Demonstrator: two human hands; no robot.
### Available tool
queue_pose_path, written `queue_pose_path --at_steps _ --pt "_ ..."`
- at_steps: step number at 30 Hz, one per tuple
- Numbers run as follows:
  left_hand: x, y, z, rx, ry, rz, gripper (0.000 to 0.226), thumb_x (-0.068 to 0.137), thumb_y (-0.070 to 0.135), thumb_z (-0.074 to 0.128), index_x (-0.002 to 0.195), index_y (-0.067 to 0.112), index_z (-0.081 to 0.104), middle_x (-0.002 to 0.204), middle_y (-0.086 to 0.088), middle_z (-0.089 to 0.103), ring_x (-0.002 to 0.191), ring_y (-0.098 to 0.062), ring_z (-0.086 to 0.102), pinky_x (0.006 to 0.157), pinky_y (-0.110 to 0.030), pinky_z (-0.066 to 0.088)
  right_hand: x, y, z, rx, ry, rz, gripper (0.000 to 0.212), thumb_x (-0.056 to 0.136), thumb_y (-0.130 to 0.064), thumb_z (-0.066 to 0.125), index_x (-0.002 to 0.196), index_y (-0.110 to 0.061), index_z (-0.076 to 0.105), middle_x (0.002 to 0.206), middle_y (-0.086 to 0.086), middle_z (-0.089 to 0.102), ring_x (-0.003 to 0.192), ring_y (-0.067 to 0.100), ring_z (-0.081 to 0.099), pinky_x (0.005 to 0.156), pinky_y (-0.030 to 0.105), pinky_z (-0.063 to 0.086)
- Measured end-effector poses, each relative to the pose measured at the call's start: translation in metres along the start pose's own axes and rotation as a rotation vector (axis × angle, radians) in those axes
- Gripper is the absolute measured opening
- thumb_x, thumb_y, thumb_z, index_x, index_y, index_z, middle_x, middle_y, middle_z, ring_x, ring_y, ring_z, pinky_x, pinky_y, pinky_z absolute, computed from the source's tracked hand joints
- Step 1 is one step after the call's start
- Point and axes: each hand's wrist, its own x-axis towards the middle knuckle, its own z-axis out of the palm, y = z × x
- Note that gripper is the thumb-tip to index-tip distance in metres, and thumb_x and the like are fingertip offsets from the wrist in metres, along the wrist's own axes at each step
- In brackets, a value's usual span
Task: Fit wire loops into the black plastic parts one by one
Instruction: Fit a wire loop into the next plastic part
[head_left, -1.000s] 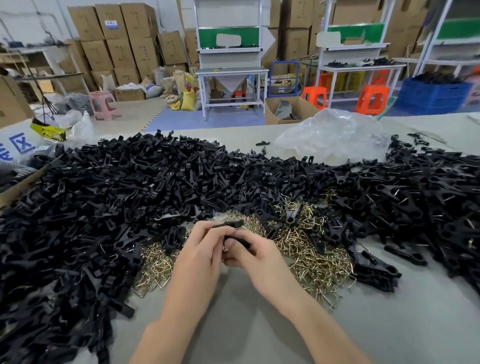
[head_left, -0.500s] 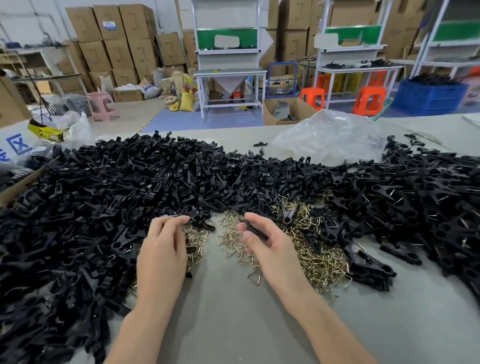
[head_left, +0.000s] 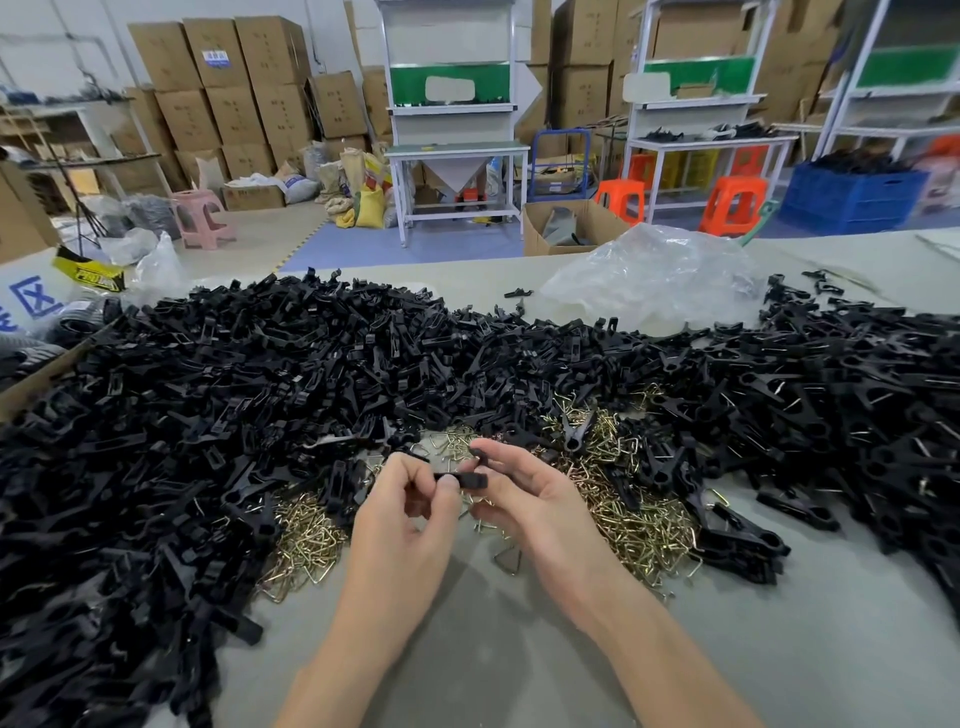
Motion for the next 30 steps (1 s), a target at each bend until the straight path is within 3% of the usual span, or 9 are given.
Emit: queue_pose_path --at_steps 5,8,11,15,20,25,30 --pt "0.002 0.006 0.000 -0.150 -0.064 -0.053 0.022 0.098 0.011 0.060 0.108 0.031 0.058 0.095 0.012 0.070 0.080 -0.008 0.066 0.072 -0.017 0.051 0.002 -0.005 -0.002 0.319 -0.067 0.080 0.031 0.085 -0.006 0.067 0.114 -0.013 0.075 0.113 0.016 0.074 0.097 0.024 0.073 0.081 0.029 0.060" --pt "0.006 0.007 -0.003 -0.211 -0.091 -0.116 0.027 0.097 0.009 0.061 0.116 0.029 0.062 0.086 0.015 0.071 0.074 -0.006 0.067 0.071 -0.016 0.052 0.002 -0.007 -0.005 0.286 -0.088 0.063 0.029 0.082 -0.007 0.069 0.107 -0.017 0.079 0.112 0.014 0.075 0.096 0.025 0.074 0.083 0.030 0.060" --pt "0.009 0.006 -0.007 -0.286 -0.101 -0.151 0.025 0.096 0.007 0.063 0.115 0.023 0.066 0.089 0.012 0.075 0.071 -0.007 0.065 0.073 -0.018 0.054 0.002 -0.007 -0.005 0.230 -0.077 0.052 0.032 0.084 -0.013 0.070 0.114 -0.021 0.076 0.117 0.011 0.074 0.103 0.023 0.073 0.091 0.031 0.059" --pt "0.009 0.005 -0.012 -0.238 -0.110 -0.132 0.029 0.093 0.004 0.066 0.108 0.029 0.070 0.087 0.005 0.074 0.074 -0.008 0.066 0.075 -0.018 0.053 0.003 -0.007 -0.007 0.249 -0.078 0.064 0.042 0.083 -0.015 0.071 0.125 -0.017 0.068 0.118 0.013 0.074 0.104 0.022 0.073 0.085 0.029 0.060" --pt "0.005 0.007 -0.010 -0.132 -0.161 -0.036 0.036 0.094 -0.004 0.061 0.110 0.027 0.068 0.098 0.016 0.074 0.082 -0.002 0.065 0.074 -0.011 0.049 0.001 -0.006 -0.008 0.187 -0.075 0.063 0.032 0.079 -0.011 0.075 0.109 -0.022 0.078 0.110 0.011 0.076 0.096 0.017 0.073 0.081 0.025 0.058" --pt "0.005 0.009 -0.009 -0.199 -0.119 -0.047 0.032 0.093 -0.007 0.061 0.096 0.024 0.068 0.086 0.009 0.073 0.073 -0.003 0.064 0.071 -0.011 0.049 0.000 -0.002 -0.005 -0.065 -0.047 -0.004 0.029 0.088 -0.012 0.075 0.108 -0.032 0.079 0.110 0.004 0.067 0.098 0.013 0.073 0.084 0.024 0.057" --pt "0.004 0.008 -0.009 -0.209 -0.103 -0.064 0.038 0.094 -0.003 0.061 0.094 0.034 0.069 0.091 0.005 0.073 0.075 -0.008 0.064 0.072 -0.015 0.050 -0.002 -0.005 -0.004 -0.026 -0.068 0.037 0.033 0.079 -0.027 0.078 0.112 -0.030 0.078 0.115 0.007 0.073 0.104 0.015 0.072 0.086 0.024 0.056"
